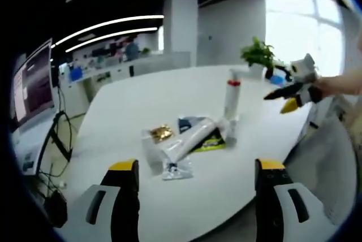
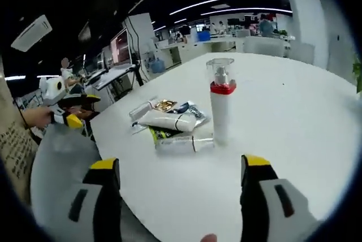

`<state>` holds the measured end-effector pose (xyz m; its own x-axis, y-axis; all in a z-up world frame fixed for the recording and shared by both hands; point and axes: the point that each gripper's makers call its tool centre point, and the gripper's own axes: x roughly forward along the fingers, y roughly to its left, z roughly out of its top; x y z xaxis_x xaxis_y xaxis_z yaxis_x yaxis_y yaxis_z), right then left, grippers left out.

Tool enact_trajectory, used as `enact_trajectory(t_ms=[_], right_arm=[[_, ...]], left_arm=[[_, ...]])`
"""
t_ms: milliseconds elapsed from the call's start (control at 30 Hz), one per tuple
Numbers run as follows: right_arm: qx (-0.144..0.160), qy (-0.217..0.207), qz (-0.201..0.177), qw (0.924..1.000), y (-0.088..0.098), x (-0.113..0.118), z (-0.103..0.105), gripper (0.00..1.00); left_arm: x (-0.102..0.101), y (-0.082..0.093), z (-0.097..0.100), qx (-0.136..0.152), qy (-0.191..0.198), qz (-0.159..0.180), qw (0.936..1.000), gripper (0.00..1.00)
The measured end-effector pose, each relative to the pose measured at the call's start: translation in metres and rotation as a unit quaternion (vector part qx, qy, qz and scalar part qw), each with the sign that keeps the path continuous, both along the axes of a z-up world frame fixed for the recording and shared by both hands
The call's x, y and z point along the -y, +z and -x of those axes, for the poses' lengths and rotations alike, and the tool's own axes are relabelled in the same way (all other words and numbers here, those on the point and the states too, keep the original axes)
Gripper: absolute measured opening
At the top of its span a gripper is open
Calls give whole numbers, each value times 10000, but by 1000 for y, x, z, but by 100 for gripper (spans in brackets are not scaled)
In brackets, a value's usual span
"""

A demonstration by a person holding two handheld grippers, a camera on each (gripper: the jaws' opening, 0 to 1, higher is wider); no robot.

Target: Arrange the skincare products in the storage area until every visible bottle or jar stands upright without overlapping.

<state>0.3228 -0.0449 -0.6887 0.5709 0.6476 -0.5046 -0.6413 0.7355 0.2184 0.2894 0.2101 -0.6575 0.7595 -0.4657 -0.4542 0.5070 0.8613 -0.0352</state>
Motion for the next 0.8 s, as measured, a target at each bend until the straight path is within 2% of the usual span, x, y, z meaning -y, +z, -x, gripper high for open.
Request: enact_trajectory(t_ms=[100, 200, 333, 367, 400, 433, 500, 633, 733, 800], right_arm=[[-35, -285, -41, 9996, -2, -3, 13, 92], [54, -594, -46, 9982, 2, -2, 17, 93], [263, -1314, -300, 9905, 17, 0, 19, 92], [376, -1268, 56, 9912, 19, 5, 21, 91], [517, -1416, 222, 9883, 23, 11, 19, 90], [589, -1556, 71, 9860, 30, 10, 18, 90], [618, -1643, -253, 9841, 39, 4, 20, 90], [685, -1624, -92, 9843, 37, 0, 26, 90], [676, -1451, 363, 9864, 26, -1, 31, 88], [714, -1438, 362, 9864, 26, -2, 29, 87]], left_arm=[[1, 2, 1, 24, -26, 61, 10000, 82], [3, 3, 2, 34, -77, 107, 9999, 82], [6, 4, 4, 40, -179, 166, 9997, 83], [7, 4, 4, 48, -210, 185, 9996, 83], [7, 3, 5, 13, -227, 169, 9996, 83], [8, 4, 5, 18, -227, 198, 9995, 83], [10, 6, 6, 42, -280, 259, 9993, 83], [12, 5, 7, 34, -350, 258, 9990, 83], [13, 4, 9, 12, -404, 252, 9989, 83], [16, 4, 10, 13, -476, 258, 9985, 83]])
